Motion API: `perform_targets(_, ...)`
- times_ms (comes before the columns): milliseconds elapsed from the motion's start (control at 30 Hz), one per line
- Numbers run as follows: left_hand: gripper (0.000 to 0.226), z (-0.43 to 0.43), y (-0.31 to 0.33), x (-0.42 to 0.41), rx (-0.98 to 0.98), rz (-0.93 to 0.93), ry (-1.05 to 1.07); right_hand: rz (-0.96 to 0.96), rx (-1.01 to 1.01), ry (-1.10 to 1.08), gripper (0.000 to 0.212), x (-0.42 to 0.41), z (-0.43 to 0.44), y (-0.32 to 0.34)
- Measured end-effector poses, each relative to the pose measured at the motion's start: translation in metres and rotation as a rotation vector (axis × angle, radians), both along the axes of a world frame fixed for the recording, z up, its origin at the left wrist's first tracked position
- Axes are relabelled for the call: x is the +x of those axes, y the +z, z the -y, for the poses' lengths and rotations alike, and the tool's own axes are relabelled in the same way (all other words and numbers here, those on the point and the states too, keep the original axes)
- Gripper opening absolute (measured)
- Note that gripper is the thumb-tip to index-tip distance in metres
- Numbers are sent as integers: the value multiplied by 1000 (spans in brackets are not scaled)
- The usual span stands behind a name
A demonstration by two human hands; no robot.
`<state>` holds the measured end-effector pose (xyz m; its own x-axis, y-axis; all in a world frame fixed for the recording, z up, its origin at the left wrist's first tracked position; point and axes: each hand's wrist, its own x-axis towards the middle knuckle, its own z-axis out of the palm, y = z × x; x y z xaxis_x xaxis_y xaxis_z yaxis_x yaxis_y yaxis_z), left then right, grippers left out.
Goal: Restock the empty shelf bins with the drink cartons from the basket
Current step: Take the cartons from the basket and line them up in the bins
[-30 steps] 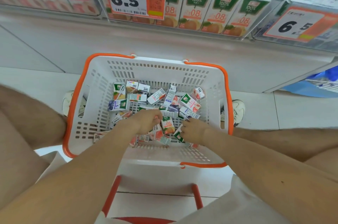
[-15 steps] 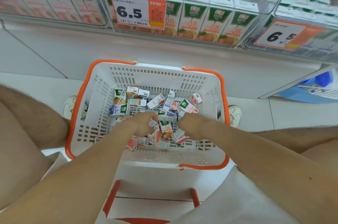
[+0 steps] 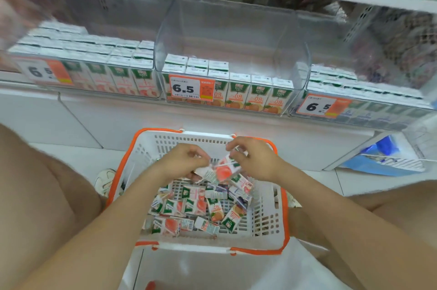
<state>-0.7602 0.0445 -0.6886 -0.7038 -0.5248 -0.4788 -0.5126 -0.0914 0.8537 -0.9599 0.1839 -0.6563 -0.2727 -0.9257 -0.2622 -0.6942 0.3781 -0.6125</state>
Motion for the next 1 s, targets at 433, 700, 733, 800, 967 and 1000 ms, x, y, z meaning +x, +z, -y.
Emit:
perform_targets(433,36,18,103,18,-314,-33,-108,553,-76,-217,45,1,-8,78)
perform_targets(700,16,39,140,25,-398,-127,60,361,-303,-198,34,33,23,94)
perform_targets(733,14,42,144,26,-397,-129,52,341,-330,-201,31,37,27,96)
perform_targets(800,16,50,154,31,-408,-137,-4,292,-395,-194,25,45,33,101)
perform_targets(967,13,85,187,59,-629,-168,-26,102,-529,-192,35,70,54,128)
perform_targets(1000,10,95,194,66,-708,-179,25,61,-563,-201,35,75,59,134)
